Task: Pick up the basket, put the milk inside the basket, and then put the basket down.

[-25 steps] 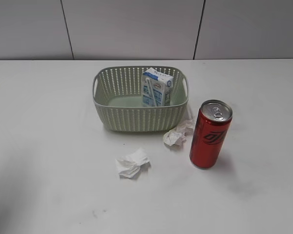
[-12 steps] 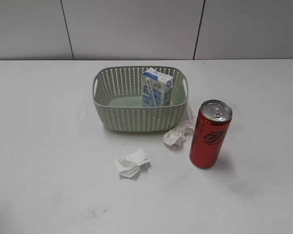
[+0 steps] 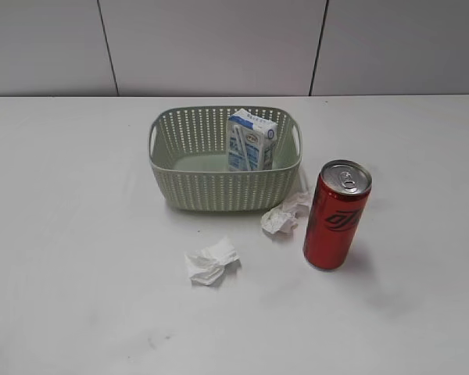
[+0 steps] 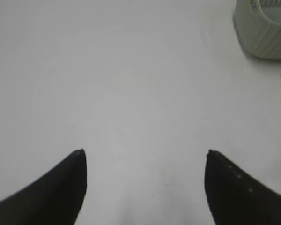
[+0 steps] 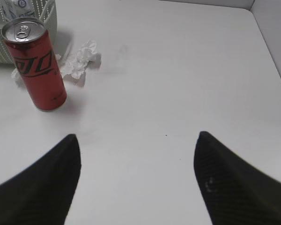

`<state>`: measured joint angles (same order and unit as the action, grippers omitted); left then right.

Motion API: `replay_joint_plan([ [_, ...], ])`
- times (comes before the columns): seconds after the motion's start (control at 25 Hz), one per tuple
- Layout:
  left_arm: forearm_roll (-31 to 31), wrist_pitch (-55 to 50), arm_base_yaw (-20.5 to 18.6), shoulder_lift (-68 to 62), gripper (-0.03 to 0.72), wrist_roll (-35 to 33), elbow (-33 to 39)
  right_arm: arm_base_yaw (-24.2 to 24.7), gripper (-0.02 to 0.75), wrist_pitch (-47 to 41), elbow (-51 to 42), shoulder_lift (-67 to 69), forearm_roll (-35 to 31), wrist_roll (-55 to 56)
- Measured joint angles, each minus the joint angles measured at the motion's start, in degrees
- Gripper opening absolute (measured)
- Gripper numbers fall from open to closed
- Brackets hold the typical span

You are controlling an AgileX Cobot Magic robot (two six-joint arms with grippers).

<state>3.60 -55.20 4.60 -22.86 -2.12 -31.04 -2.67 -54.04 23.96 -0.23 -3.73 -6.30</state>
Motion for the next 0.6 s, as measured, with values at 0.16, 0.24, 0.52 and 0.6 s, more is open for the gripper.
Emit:
replay_joint_plan([
  [0.16, 0.1, -3.3, 0.0, 3.4, 0.589, 0.0, 0.8, 0.0, 0.590, 0.0, 0.0, 0.0, 0.0, 0.0],
  [0.24, 0.1, -4.4, 0.0, 5.1, 0.589, 0.0, 1.4, 0.0, 0.590, 0.0, 0.0, 0.0, 0.0, 0.0],
  [0.52, 0.1, -4.3, 0.0, 13.2, 0.588, 0.0, 1.6, 0.0, 0.590, 0.0, 0.0, 0.0, 0.0, 0.0],
  [0.6, 0.1, -4.3, 0.0, 15.3, 0.585, 0.0, 1.6, 0.0, 0.590, 0.0, 0.0, 0.0, 0.0, 0.0],
])
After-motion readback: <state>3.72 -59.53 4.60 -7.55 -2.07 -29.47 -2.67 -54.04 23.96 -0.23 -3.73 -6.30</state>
